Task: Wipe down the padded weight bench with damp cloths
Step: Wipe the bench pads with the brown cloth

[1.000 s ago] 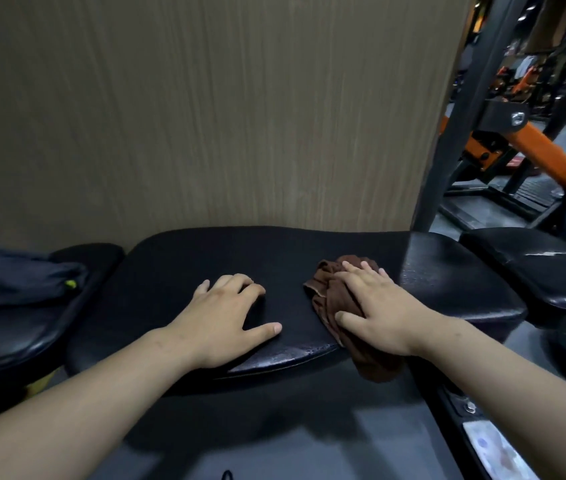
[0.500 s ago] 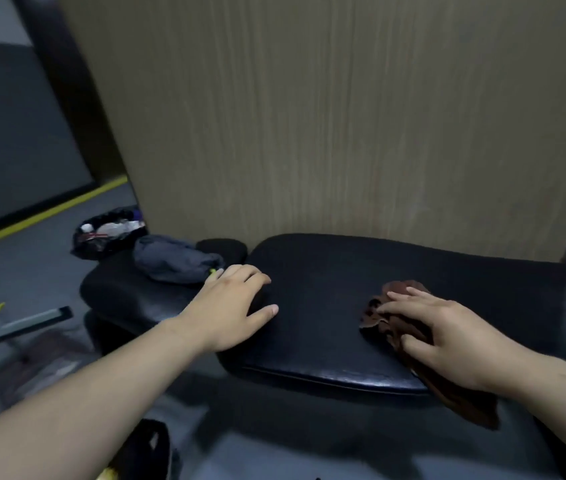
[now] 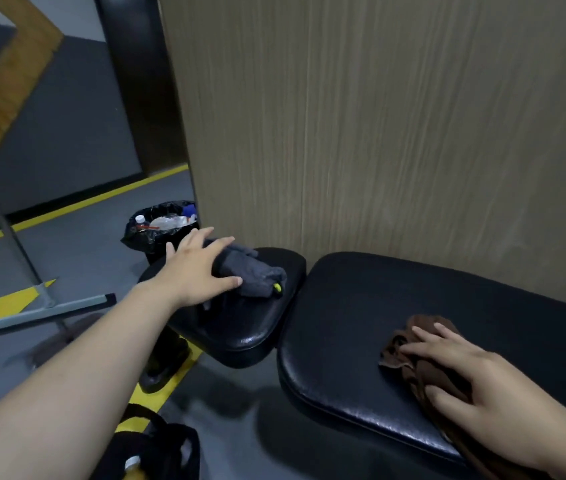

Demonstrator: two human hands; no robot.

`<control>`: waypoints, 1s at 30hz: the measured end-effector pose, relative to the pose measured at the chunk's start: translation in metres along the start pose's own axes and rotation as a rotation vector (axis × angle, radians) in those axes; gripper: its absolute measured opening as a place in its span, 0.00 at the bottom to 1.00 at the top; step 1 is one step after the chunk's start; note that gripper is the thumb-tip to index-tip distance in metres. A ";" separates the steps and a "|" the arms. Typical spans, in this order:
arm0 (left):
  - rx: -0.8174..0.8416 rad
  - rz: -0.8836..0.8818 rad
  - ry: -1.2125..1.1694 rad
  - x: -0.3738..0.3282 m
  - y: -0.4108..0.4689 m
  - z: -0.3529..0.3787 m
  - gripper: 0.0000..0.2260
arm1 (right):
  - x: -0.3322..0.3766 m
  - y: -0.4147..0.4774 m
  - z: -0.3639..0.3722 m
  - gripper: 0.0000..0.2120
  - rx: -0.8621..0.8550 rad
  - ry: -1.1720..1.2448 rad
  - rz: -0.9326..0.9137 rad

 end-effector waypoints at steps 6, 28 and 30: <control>0.033 -0.042 -0.136 0.019 0.015 0.013 0.42 | 0.030 0.038 0.036 0.29 -0.002 0.118 -0.012; 0.059 0.008 -0.411 -0.002 0.050 0.035 0.22 | 0.063 0.127 0.074 0.16 -0.076 0.013 -0.227; 0.039 0.034 -0.413 -0.013 0.048 0.038 0.21 | 0.060 0.123 0.066 0.14 -0.103 0.004 -0.225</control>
Point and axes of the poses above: each hand's wrist, its own y-axis towards the middle knuckle, its own z-axis out of the palm, x = y × z, the point moved 5 cm from there along y, towards the middle knuckle, and after that the axes turned 12 degrees about -x, right-handed, at the moved point
